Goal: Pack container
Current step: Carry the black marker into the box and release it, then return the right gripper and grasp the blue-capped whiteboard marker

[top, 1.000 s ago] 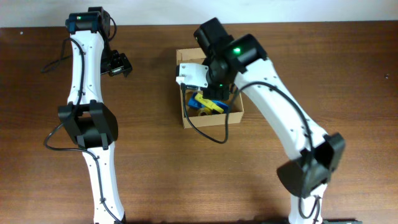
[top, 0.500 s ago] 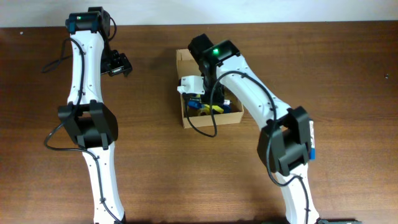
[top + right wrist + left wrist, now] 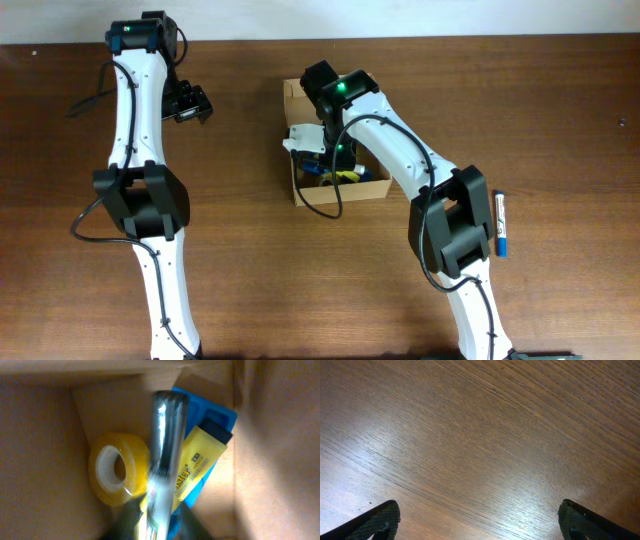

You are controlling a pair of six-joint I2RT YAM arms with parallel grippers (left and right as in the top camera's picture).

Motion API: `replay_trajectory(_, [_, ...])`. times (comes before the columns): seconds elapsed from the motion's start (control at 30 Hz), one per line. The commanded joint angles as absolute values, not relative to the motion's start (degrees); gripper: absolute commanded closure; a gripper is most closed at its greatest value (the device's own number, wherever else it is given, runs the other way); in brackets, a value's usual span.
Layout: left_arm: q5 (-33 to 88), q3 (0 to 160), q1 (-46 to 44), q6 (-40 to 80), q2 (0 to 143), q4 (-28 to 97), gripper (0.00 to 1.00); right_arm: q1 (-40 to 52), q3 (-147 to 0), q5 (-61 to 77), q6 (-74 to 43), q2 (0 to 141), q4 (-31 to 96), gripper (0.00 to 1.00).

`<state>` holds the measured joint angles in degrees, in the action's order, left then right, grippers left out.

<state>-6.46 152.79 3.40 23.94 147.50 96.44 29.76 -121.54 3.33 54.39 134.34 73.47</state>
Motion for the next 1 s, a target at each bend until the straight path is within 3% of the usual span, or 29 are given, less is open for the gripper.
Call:
replay_trajectory(0.0, [-6.9,152.9,3.4,23.2,146.3,96.5,0.00,29.5,-120.8,4.3,53.0,135.6,73.6,0.57])
replay_trajectory(0.23, [-6.9,152.9,3.4,23.2,146.3,96.5,0.00,29.7,-120.9,2.5,50.7,132.3,73.6,0.56])
replay_trajectory(0.57, [-6.9,152.9,3.4,23.2,146.3,96.5,0.00,25.4,-120.2,-0.7,42.4,113.9,70.8,0.56])
replay_trajectory(0.77, [-6.9,152.9,3.4,23.2,146.3,96.5,0.00,12.8,-104.8,-0.5,37.3,97.6,63.3,0.50])
replay_trajectory(0.97, [-6.9,152.9,3.4,23.2,146.3,96.5,0.00,-2.9,-83.7,0.4,22.5,87.8,54.5,0.48])
